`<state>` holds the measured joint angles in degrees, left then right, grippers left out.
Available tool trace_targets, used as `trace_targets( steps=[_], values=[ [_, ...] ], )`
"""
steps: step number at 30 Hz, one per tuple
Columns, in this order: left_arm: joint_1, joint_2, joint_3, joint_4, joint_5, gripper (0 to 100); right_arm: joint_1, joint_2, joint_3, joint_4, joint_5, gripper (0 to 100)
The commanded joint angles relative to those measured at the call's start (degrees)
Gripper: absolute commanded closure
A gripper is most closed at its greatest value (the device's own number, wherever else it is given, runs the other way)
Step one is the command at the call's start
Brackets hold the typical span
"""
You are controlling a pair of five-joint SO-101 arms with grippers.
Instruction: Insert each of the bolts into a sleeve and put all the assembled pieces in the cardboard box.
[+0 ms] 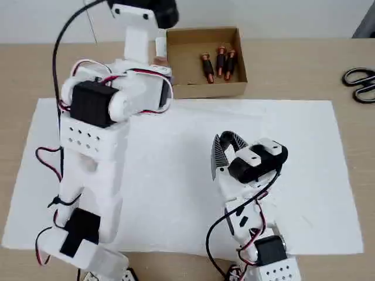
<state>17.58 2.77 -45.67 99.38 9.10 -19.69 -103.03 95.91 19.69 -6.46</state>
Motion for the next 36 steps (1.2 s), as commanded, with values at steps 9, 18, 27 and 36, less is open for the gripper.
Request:
trace_targets(
  steps=[9,18,27,36],
  values=[
    [0.0,-12.4,-6.5,-7.4,11.6,99,-4.8,-0.9,0.5,2.5,-0.4,99.5],
    [-0.6,-32.2,2.1,1.0,4.7,99,-4.8,-0.9,0.5,3.4,-0.5,99.5],
    [-1.8,-36.6,38.4,-21.4,11.9,99,-7.9,-0.9,0.5,3.6,-0.6,99.5],
    [5.5,-36.7,70.2,-54.3,11.9,99,-8.0,-0.9,0.6,4.0,-0.6,99.5]
  ],
)
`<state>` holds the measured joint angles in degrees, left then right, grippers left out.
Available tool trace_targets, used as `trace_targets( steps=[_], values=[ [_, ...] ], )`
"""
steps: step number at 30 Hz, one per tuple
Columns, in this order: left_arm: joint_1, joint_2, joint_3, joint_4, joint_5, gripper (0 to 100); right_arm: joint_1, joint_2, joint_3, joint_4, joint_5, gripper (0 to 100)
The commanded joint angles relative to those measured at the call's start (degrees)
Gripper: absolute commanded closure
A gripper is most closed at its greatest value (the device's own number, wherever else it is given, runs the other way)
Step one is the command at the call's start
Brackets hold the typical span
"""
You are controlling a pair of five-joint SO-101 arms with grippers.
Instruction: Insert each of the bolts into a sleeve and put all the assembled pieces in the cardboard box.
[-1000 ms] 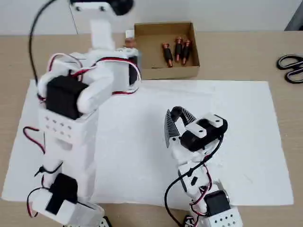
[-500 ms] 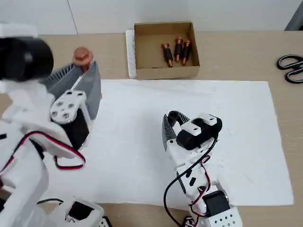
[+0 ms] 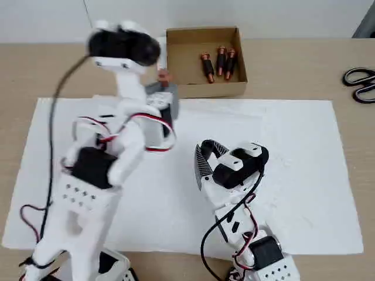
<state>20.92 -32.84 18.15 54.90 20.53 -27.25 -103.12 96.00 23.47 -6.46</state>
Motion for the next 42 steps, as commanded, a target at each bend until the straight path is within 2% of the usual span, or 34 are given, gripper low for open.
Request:
trace_targets(
  steps=[1,4,10,16,36,42],
  values=[
    [2.5,-1.1,8.6,-12.5,0.4,99,-0.4,-0.8,0.5,0.2,-0.6,99.5],
    [3.8,-1.1,11.9,-16.5,0.7,99,-0.4,-0.8,0.5,1.5,-0.6,99.5],
    [7.4,-1.4,12.1,-16.4,0.9,99,-0.4,-0.8,0.5,4.2,-0.6,99.5],
    [11.3,-8.2,16.4,-16.4,0.5,99,-0.4,-0.8,0.5,4.1,-0.6,99.5],
    [12.7,-11.1,20.1,-16.6,0.5,99,-0.4,-0.8,0.5,4.1,-0.6,99.5],
    [12.7,-11.3,24.7,-20.7,-0.9,99,-0.4,-0.8,0.5,4.1,-0.6,99.5]
  ],
)
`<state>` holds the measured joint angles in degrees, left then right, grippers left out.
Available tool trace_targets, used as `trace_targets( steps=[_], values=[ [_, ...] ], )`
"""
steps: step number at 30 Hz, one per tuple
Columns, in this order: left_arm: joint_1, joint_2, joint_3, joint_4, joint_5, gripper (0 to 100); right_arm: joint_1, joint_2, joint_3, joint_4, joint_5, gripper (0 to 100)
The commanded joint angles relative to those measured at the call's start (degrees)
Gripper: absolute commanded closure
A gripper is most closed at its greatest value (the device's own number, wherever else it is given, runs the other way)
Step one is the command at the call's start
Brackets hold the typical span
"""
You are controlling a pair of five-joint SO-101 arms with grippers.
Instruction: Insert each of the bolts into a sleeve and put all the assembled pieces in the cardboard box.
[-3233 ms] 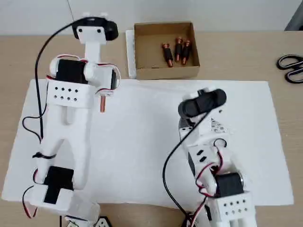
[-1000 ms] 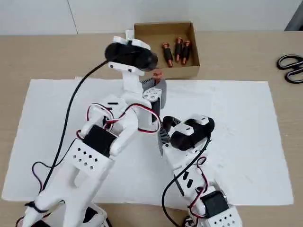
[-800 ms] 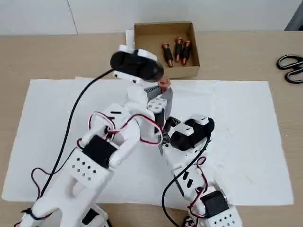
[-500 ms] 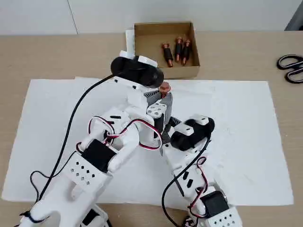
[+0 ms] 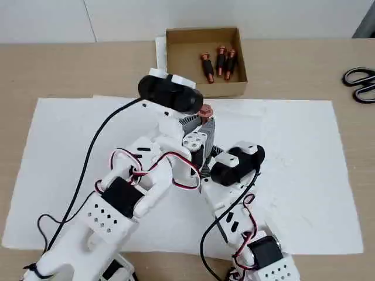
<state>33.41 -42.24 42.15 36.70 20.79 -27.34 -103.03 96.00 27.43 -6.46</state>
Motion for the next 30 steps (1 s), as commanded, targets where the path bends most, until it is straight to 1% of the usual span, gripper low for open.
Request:
trace_targets(
  steps=[1,10,16,23,30],
  values=[
    [0.2,-1.9,1.4,-3.2,-1.3,99,-0.3,-0.9,0.5,0.1,-0.6,99.5],
    [0.2,-1.9,2.7,-4.1,-1.3,99,-1.9,-0.9,0.5,0.1,-0.6,99.5],
    [0.9,-1.9,2.3,0.6,-2.1,99,-1.8,-0.9,0.5,0.0,-0.6,99.5],
    [1.4,-4.6,2.6,1.1,-3.0,99,-1.6,-0.9,0.5,0.0,-0.6,99.5],
    [1.5,-5.7,2.7,4.3,-3.0,99,-1.5,-0.9,0.5,-0.2,-0.6,99.5]
  ],
)
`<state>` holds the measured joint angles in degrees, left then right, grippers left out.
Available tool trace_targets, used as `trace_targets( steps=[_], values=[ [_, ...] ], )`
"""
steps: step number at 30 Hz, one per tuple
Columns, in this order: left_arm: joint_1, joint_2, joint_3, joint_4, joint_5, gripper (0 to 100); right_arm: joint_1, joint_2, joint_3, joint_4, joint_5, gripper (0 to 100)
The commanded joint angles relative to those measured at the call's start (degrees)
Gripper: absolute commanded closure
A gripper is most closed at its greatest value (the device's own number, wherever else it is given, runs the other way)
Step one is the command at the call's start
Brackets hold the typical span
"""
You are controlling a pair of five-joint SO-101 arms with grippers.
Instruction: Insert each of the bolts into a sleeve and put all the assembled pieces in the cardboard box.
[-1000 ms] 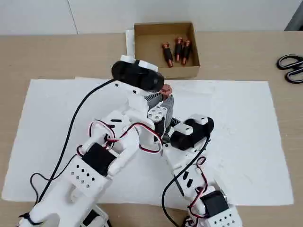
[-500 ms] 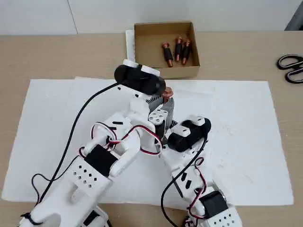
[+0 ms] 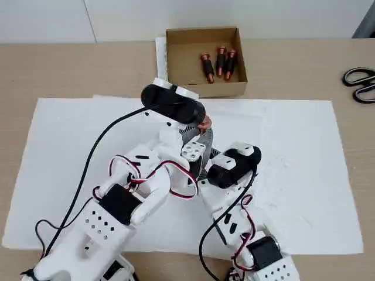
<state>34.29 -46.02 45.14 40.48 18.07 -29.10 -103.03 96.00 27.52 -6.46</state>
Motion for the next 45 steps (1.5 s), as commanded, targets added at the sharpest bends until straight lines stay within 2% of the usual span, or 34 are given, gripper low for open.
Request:
trace_targets(
  steps=[1,16,24,26,31,35,37,39,45],
  values=[
    [0.6,-1.9,-0.3,1.1,-0.3,99,0.2,-0.9,0.5,-0.3,-0.6,99.5],
    [0.6,-1.8,1.1,1.8,-0.3,99,0.0,-0.9,0.5,-0.3,-0.6,99.5],
    [0.6,-1.8,1.2,1.9,-4.2,99,0.0,-0.9,0.5,-0.3,-0.6,99.5],
    [0.6,-1.8,1.1,2.9,-5.1,96,0.0,-0.9,0.5,-0.3,-0.6,99.5],
    [0.6,-2.2,0.8,6.3,-5.3,82,0.0,-0.9,0.5,-0.3,-0.6,99.5],
    [0.2,-2.3,0.7,6.8,-5.5,79,0.0,-0.9,0.5,-0.3,-0.6,99.5],
    [0.2,-2.3,0.4,8.6,-5.7,79,0.0,-0.9,0.5,-0.3,-0.6,99.5],
    [0.0,-2.4,-1.7,12.7,-8.8,79,0.0,-0.9,0.5,-0.3,-0.6,99.5],
    [-6.8,-2.4,-10.7,27.2,-18.8,79,0.1,-0.9,0.5,-0.3,-0.6,99.5]
  ],
)
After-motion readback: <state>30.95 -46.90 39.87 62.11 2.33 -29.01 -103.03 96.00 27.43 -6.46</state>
